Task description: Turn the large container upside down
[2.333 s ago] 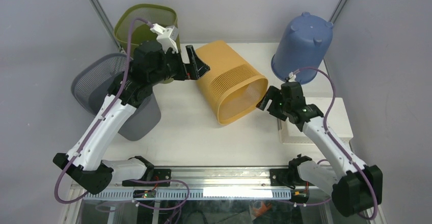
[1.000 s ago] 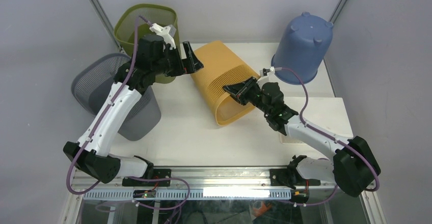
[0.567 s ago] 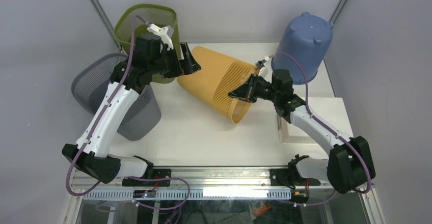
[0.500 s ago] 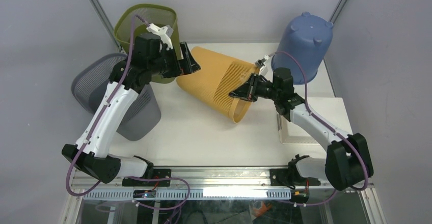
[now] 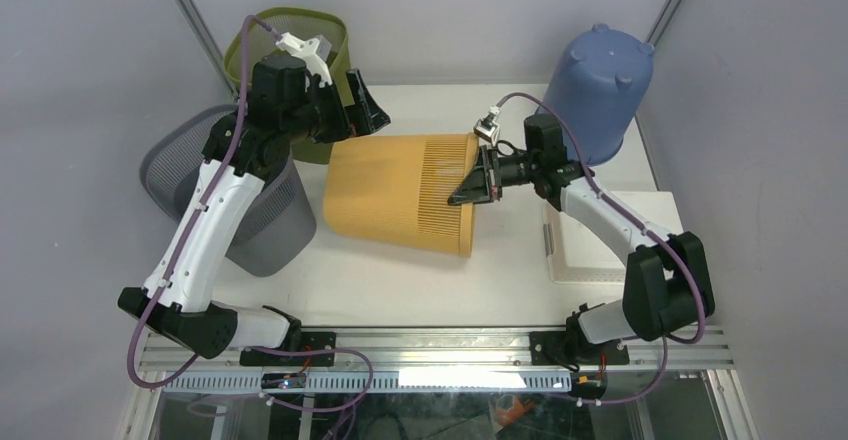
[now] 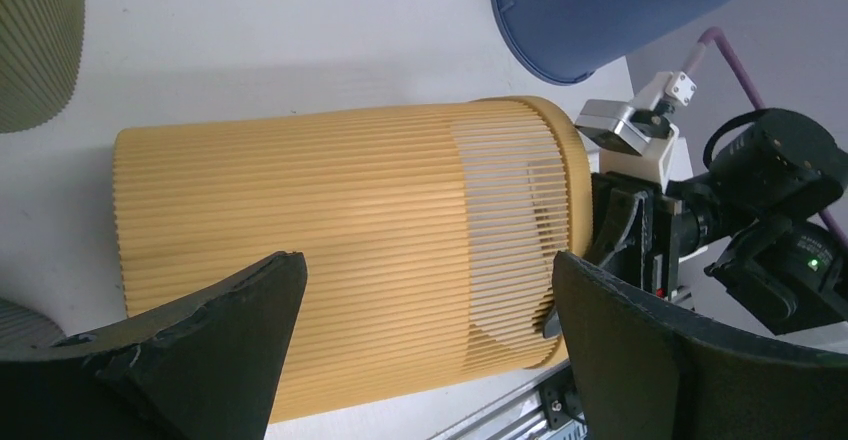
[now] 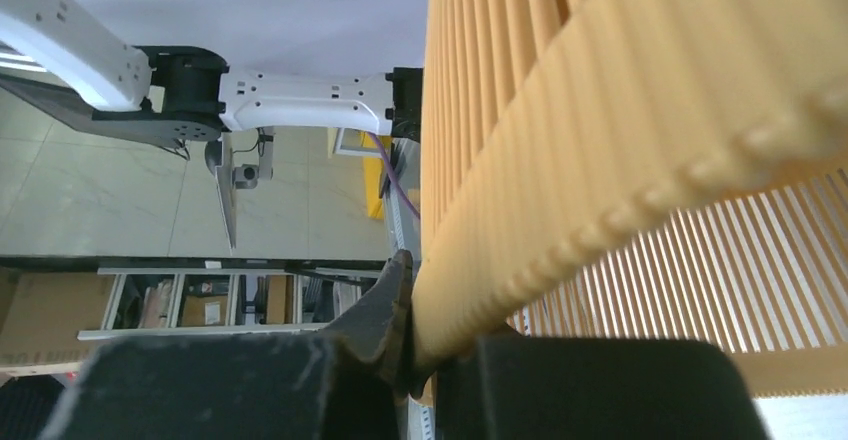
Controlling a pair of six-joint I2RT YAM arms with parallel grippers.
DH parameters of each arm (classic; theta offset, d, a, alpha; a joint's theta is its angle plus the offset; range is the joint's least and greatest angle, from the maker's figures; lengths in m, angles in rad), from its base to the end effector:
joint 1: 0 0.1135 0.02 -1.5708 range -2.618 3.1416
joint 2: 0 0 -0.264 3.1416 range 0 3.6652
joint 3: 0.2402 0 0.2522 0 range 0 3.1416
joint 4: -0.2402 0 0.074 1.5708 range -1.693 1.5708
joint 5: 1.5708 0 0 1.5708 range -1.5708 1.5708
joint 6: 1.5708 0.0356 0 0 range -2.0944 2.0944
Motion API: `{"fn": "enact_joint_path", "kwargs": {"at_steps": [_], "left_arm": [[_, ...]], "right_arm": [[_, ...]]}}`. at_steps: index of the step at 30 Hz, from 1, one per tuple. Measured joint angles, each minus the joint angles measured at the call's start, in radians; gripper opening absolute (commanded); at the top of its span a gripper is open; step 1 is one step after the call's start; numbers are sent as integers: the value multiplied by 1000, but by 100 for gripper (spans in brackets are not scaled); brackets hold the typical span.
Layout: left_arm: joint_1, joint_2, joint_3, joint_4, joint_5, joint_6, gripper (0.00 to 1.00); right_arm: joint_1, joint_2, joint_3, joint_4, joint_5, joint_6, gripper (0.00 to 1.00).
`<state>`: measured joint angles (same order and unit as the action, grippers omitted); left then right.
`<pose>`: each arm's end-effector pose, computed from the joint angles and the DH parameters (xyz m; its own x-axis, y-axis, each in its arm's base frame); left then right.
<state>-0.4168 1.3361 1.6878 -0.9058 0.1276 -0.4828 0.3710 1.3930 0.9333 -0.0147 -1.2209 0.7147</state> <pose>0.2367 -0.1097 0.4535 -0.6585 -0.2120 -0.7221 0.2199 0.8634 -0.4541 0.2639 0.1385 0.2790 -0.9134 -0.1143 -0.3906 -0.4031 0.1210 0.9071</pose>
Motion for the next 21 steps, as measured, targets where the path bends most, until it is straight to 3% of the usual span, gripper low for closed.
{"fn": "enact_joint_path", "kwargs": {"at_steps": [3, 8, 21], "left_arm": [[0, 2, -6, 0, 0, 0, 99], [0, 2, -26, -3, -2, 4, 99], [36, 6, -120, -17, -82, 24, 99]], "right_arm": [[-4, 57, 101, -194, 53, -131, 37], [-12, 89, 246, -444, 272, -292, 61], [45, -165, 255, -626, 745, -240, 62]]}}
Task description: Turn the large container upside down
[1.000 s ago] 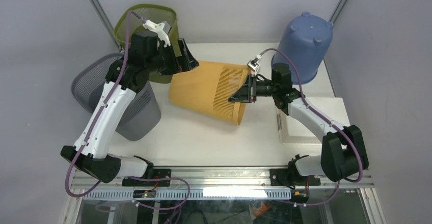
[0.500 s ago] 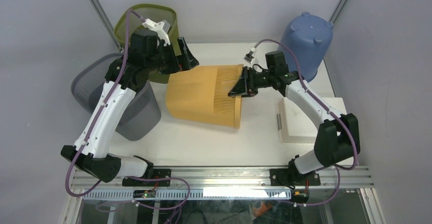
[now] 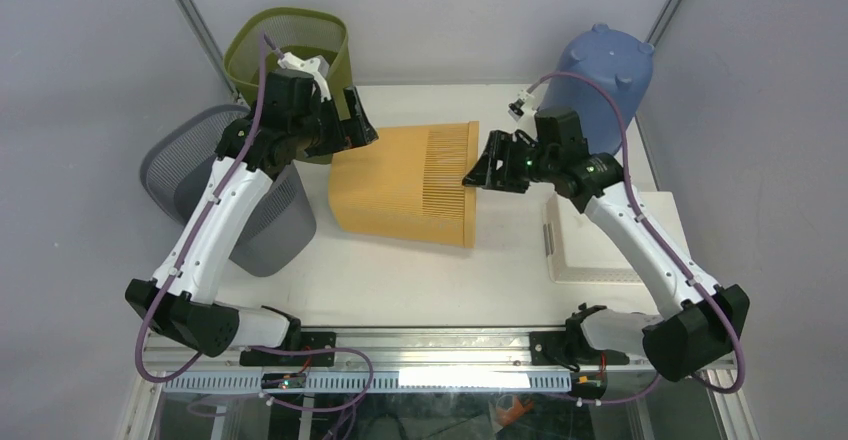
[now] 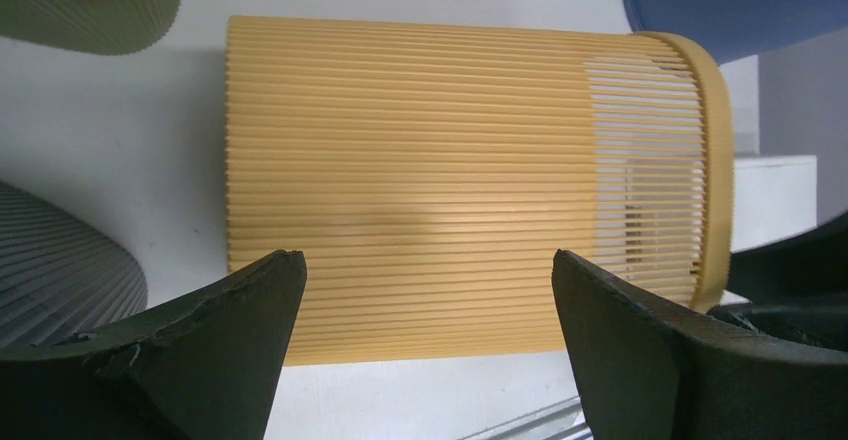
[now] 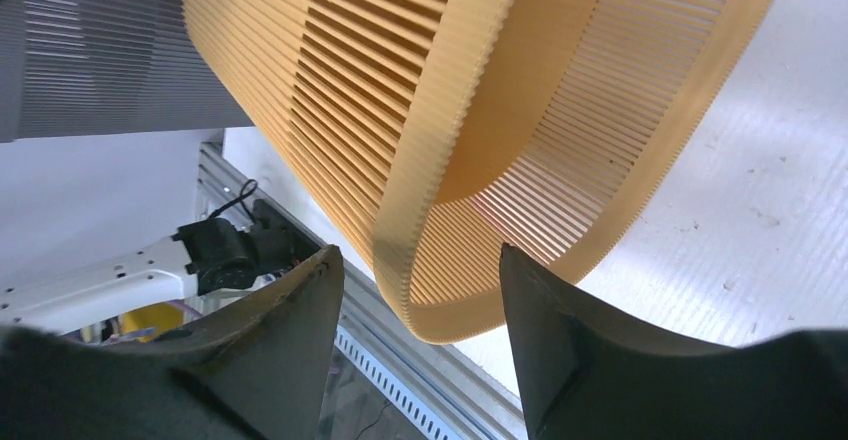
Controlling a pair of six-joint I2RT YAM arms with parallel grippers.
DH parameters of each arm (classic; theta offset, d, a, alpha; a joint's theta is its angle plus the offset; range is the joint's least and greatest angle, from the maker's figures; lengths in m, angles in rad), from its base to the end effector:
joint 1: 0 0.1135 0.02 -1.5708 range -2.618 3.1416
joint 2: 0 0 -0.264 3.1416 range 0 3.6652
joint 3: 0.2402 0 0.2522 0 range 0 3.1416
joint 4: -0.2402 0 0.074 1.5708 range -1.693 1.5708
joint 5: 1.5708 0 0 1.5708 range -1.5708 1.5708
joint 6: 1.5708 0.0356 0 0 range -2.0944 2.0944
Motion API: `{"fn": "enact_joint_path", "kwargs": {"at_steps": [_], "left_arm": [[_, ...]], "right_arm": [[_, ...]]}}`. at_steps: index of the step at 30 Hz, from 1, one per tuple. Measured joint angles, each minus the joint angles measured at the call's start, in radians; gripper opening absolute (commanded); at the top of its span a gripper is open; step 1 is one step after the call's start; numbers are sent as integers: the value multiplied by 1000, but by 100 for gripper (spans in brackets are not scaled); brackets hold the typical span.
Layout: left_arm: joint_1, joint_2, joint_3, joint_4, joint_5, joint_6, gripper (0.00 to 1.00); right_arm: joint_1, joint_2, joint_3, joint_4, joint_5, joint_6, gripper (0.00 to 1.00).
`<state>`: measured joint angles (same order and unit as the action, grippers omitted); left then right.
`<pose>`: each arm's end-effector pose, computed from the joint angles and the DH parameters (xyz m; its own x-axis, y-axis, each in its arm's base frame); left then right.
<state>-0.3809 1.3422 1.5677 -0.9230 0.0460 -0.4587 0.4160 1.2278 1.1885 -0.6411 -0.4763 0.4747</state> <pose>0.2496 -0.1017 0.4135 -0.7136 -0.1907 -0.6741 0.0983 0.9255 -0.3659 0.2316 0.1202 0.3460 -0.8250 0.0796 -0.5595 -0.3463 0.7111 0.6118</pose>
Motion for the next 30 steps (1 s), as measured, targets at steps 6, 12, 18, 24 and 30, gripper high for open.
{"fn": "enact_joint_path", "kwargs": {"at_steps": [6, 12, 18, 24, 30], "left_arm": [[64, 8, -34, -4, -20, 3, 99], [123, 7, -97, 26, -10, 2, 99], [167, 8, -162, 39, 27, 1, 99], [169, 22, -177, 41, 53, 5, 99], [169, 46, -193, 42, 85, 15, 99]], "right_arm": [[133, 23, 54, -58, 193, 42, 58], [237, 121, 221, -146, 421, 78, 55], [313, 219, 338, -232, 610, 86, 53], [322, 230, 349, -273, 712, 89, 51], [320, 203, 345, -280, 785, 96, 49]]}}
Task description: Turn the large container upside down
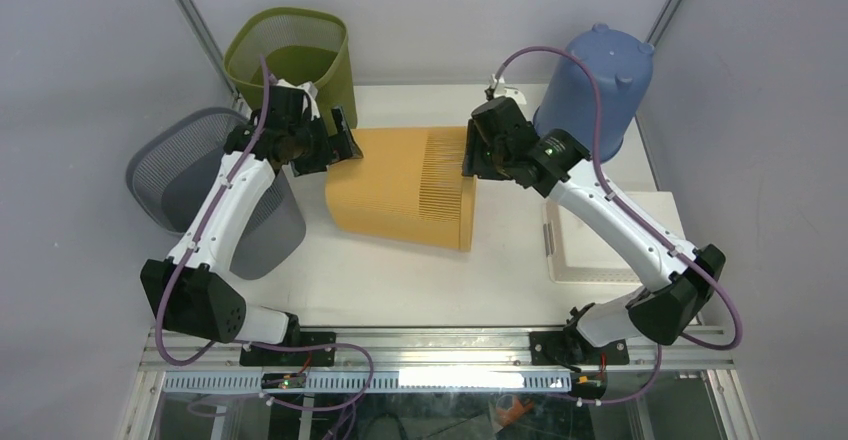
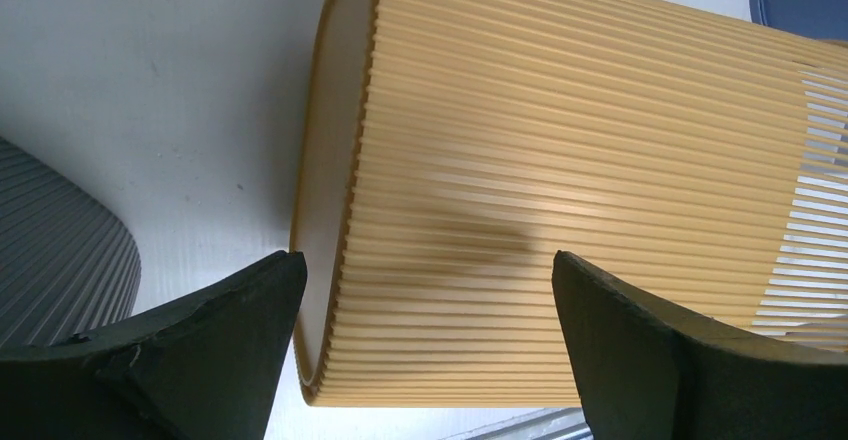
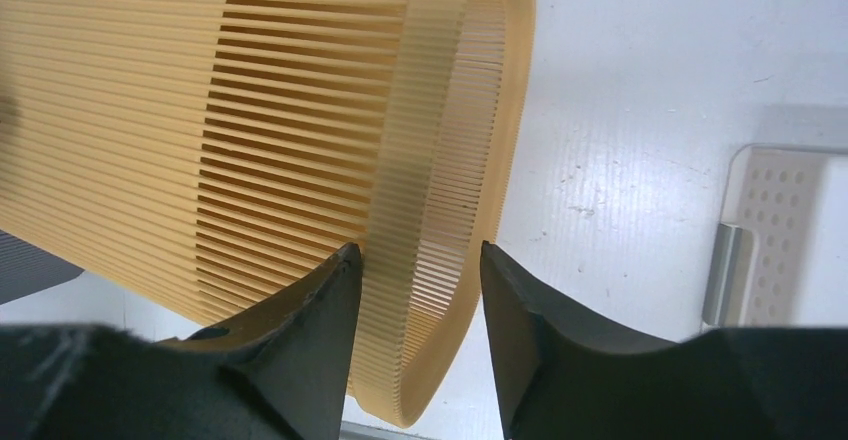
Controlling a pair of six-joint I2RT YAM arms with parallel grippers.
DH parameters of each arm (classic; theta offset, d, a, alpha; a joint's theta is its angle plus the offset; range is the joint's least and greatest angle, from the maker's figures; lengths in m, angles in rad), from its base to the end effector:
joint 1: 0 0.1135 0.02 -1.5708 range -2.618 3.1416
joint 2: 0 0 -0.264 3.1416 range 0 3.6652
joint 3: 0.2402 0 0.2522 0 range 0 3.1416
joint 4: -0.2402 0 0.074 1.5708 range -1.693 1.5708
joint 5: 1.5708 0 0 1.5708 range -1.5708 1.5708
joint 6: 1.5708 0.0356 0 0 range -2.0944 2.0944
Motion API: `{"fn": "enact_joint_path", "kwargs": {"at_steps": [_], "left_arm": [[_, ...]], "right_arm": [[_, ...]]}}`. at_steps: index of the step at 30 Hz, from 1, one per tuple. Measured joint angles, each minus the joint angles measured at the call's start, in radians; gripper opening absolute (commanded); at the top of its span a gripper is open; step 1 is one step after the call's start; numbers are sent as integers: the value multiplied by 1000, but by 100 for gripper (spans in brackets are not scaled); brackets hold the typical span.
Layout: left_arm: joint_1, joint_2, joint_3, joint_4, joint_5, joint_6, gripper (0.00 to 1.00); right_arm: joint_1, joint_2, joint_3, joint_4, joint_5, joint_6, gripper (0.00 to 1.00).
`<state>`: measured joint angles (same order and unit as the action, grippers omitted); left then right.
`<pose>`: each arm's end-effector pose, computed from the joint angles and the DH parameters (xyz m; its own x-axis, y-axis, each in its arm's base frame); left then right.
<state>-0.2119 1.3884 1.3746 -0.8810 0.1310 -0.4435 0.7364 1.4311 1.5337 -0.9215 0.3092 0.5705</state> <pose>0.2789 -0.0648 0.3445 -0.8126 -0.2603 -0.5214 -0.0667 0.9304 -0.3605 0.2254 0.1897 0.3809 -0.7178 0.0437 -0.6949 -0.1166 0.9764 0.1818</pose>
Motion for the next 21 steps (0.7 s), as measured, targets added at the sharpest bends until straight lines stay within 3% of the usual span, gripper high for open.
{"fn": "enact_joint_path", "kwargs": {"at_steps": [5, 11, 21], "left_arm": [[0, 20, 0, 4, 64, 26, 99], [4, 22, 1, 13, 193, 40, 99], [5, 32, 19, 58, 361, -3, 99]], "right_arm": [[-4, -25, -21, -16, 26, 3, 46], [-6, -45, -45, -17, 45, 13, 35], [-20, -65, -69, -34, 100, 12, 35]]}}
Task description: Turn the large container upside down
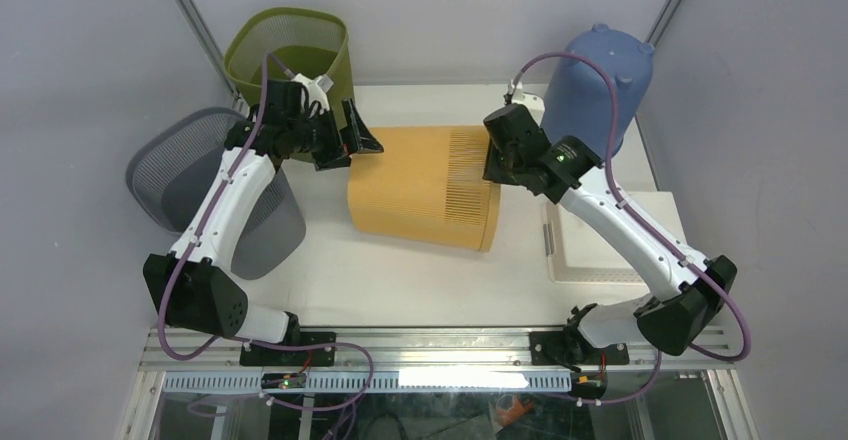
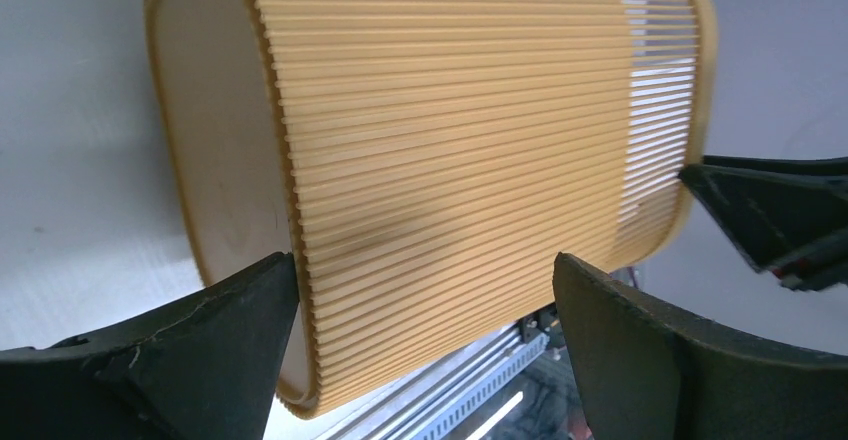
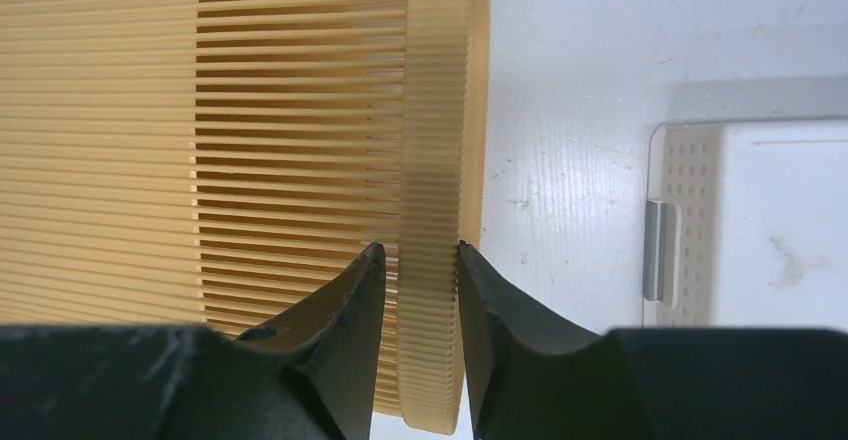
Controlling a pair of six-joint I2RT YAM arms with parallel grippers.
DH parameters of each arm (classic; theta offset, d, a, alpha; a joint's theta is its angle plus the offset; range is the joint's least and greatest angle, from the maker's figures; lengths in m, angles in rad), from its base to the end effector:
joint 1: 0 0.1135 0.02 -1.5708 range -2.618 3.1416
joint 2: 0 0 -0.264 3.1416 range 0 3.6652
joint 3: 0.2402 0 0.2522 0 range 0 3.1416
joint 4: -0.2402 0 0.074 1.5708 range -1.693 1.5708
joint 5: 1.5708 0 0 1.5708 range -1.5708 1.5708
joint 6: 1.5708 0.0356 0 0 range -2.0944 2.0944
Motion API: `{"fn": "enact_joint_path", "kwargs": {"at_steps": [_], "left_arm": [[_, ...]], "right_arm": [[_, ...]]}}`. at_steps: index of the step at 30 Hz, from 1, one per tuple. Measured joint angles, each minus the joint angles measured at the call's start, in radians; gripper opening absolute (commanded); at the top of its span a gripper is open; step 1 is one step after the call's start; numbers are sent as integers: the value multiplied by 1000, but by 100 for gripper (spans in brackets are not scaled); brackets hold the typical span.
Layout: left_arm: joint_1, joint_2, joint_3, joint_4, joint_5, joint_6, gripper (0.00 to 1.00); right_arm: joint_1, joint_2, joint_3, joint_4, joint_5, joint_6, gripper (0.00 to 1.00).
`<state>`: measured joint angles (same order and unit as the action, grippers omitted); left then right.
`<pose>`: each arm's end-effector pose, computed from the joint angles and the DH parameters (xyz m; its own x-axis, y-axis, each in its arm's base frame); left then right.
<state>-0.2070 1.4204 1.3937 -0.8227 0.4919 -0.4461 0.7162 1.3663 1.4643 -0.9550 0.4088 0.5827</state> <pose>0.2867 -0.0774 0.3488 -0.8728 -0.2053 -0.4428 0.1218 0.7869 -0.6049 0.2161 0.1693 0.3750 -0.6996 0.0605 -0.7120 -0.0253 0.9937 0.1094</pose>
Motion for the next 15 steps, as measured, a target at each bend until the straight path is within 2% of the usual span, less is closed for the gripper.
{"fn": "enact_joint_path", "kwargs": {"at_steps": [5, 15], "left_arm": [[8, 0, 6, 69, 73, -64, 99], [8, 0, 72, 173, 198, -179, 99]], "right_arm": [[-39, -40, -49, 19, -7, 3, 34], [-174, -145, -198, 151, -146, 21, 33]]}}
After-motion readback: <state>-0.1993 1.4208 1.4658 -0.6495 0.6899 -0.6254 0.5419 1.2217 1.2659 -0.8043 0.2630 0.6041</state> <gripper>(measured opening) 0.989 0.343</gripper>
